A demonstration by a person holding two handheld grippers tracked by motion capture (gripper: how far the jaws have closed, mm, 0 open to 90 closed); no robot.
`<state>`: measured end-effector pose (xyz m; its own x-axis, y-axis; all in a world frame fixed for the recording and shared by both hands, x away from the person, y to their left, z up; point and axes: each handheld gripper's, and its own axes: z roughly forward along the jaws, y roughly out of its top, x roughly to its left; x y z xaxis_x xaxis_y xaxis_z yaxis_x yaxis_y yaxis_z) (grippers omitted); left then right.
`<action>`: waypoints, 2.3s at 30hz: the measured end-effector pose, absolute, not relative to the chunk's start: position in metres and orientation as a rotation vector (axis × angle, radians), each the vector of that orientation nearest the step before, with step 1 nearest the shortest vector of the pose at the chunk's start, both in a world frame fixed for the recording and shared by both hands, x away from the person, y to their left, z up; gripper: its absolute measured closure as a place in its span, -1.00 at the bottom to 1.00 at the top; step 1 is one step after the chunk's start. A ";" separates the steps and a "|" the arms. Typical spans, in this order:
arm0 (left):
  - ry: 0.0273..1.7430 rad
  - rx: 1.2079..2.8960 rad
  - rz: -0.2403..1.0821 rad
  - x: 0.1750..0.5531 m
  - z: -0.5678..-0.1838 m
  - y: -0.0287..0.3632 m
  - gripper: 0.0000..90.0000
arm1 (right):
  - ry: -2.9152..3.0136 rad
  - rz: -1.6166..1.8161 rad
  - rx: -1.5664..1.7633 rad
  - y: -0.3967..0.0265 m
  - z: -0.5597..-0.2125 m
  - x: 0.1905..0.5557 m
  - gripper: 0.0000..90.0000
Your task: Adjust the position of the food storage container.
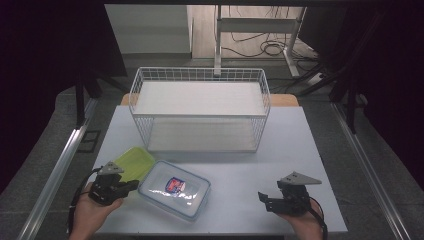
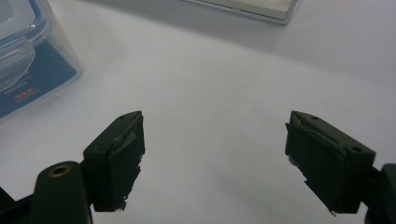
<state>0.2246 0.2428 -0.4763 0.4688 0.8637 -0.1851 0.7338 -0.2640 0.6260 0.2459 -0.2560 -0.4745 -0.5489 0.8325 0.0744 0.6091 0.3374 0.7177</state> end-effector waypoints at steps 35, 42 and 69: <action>1.135 2.119 0.103 0.229 -0.479 0.166 1.00 | 2.299 1.032 1.291 -0.259 -0.474 0.245 -0.51; 1.134 2.033 0.103 0.230 -0.478 0.172 0.94 | 2.442 1.140 1.124 -0.247 -0.456 0.228 0.19; 1.187 1.955 0.163 0.228 -0.479 0.180 -0.34 | 2.850 1.080 0.754 -0.168 -0.488 0.206 0.98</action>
